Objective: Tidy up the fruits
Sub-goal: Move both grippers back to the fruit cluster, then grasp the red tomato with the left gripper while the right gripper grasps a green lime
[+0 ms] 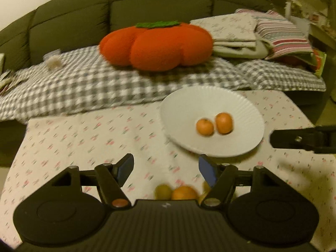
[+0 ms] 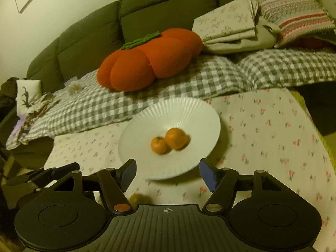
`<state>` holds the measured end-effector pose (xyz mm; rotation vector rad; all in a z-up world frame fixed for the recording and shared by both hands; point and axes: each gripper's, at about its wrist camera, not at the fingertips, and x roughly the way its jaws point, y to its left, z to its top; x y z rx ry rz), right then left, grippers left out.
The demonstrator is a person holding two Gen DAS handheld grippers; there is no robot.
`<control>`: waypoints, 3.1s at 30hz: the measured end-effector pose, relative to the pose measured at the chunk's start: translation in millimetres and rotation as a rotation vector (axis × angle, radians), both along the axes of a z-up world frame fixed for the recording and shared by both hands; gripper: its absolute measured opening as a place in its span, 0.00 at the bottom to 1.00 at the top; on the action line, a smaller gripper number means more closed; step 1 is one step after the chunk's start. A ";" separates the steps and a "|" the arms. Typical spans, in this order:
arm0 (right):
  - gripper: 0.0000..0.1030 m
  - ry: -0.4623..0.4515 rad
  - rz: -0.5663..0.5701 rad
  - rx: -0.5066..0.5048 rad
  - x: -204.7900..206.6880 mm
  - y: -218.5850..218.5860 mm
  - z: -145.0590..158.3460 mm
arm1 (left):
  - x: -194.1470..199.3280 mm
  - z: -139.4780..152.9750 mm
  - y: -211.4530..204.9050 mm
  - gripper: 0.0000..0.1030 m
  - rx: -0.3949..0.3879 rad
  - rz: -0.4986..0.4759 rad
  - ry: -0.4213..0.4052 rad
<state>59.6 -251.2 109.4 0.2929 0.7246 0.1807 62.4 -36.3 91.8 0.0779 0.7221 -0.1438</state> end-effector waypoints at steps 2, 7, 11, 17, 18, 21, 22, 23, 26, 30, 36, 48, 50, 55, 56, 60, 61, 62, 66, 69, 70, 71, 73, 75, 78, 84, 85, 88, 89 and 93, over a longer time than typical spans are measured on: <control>0.66 0.015 0.014 0.008 -6.2 3.4 -0.4 | -5.2 3.7 14.5 0.68 -0.022 0.031 0.014; 0.66 0.016 0.009 0.015 -11.4 4.7 4.2 | -22.9 10.1 54.8 0.69 -0.076 0.119 0.035; 0.66 0.045 -0.051 0.073 -9.4 -12.3 3.7 | -25.2 6.6 66.6 0.69 -0.140 0.135 0.069; 0.66 0.136 -0.071 0.143 -2.3 -15.8 -13.5 | -23.0 -7.6 54.8 0.68 -0.184 0.076 0.123; 0.66 0.149 -0.060 0.154 -1.6 -13.1 -16.3 | -23.0 -9.5 52.4 0.68 -0.187 0.066 0.131; 0.66 0.181 -0.029 0.171 -2.0 -4.1 -23.3 | -25.2 -15.7 46.7 0.64 -0.191 0.043 0.160; 0.66 0.188 -0.020 0.171 -2.0 -1.0 -25.1 | -25.4 -17.6 45.1 0.60 -0.195 0.035 0.171; 0.66 0.191 -0.013 0.170 -2.2 1.4 -26.1 | -24.9 -19.6 43.4 0.57 -0.201 0.027 0.183; 0.66 0.188 0.006 0.156 -2.6 7.3 -27.6 | -25.4 -25.0 39.4 0.50 -0.205 0.017 0.200; 0.62 0.177 0.004 0.138 -3.0 9.0 -28.2 | -27.5 -31.6 32.3 0.46 -0.214 -0.009 0.219; 0.55 0.183 0.027 0.116 -1.8 17.0 -32.0 | -27.6 -40.6 20.6 0.46 -0.212 -0.028 0.223; 0.55 0.191 0.042 0.081 -0.7 25.4 -38.1 | -23.7 -53.5 10.0 0.43 -0.174 -0.031 0.209; 0.55 0.195 0.047 0.075 -0.2 27.6 -40.3 | -23.2 -55.1 8.2 0.36 -0.173 -0.036 0.208; 0.55 0.206 0.054 0.062 3.6 33.2 -48.7 | -23.7 -54.1 8.9 0.34 -0.182 -0.030 0.207; 0.55 0.207 0.055 0.061 4.3 33.9 -49.8 | -24.1 -52.8 10.1 0.34 -0.189 -0.025 0.212; 0.51 0.211 0.070 0.054 6.0 39.1 -54.7 | -28.1 -45.3 13.3 0.34 -0.178 -0.011 0.204; 0.50 0.215 0.075 0.048 6.5 40.9 -56.3 | -28.9 -43.9 13.9 0.34 -0.172 -0.007 0.202; 0.49 0.217 0.078 0.043 6.6 42.7 -57.9 | -29.0 -43.1 14.4 0.34 -0.168 -0.004 0.202; 0.44 0.230 0.091 0.028 10.2 49.1 -66.5 | -28.1 -42.9 18.7 0.34 -0.166 0.013 0.214; 0.43 0.237 0.095 0.020 13.2 52.8 -72.3 | -28.1 -42.7 19.7 0.34 -0.162 0.016 0.215; 0.43 0.235 0.097 0.020 13.7 54.0 -73.4 | -28.1 -42.4 19.8 0.34 -0.162 0.016 0.214; 0.41 0.228 0.099 0.025 14.0 54.6 -73.3 | -28.3 -41.9 19.8 0.34 -0.161 0.016 0.213; 0.34 0.225 0.112 0.030 14.9 55.6 -71.8 | -30.0 -40.3 18.9 0.34 -0.159 0.015 0.206; 0.33 0.226 0.122 0.028 14.6 56.9 -70.5 | -31.7 -38.6 17.6 0.34 -0.150 0.012 0.196; 0.32 0.227 0.122 0.028 13.7 56.9 -70.5 | -33.3 -35.8 16.7 0.34 -0.137 0.010 0.182; 0.32 0.215 0.115 0.030 11.3 56.1 -63.9 | -34.7 -30.5 16.3 0.34 -0.123 0.008 0.155; 0.32 0.210 0.116 0.033 10.4 55.6 -61.5 | -34.8 -29.9 16.1 0.34 -0.123 0.007 0.152; 0.32 0.199 0.114 0.043 8.4 52.3 -55.0 | -35.2 -27.8 15.4 0.34 -0.123 0.005 0.138; 0.32 0.193 0.112 0.045 7.6 50.8 -52.9 | -35.4 -27.1 15.4 0.34 -0.124 0.006 0.132; 0.32 0.178 0.103 0.055 6.4 44.8 -45.8 | -36.4 -23.7 14.6 0.34 -0.126 0.003 0.110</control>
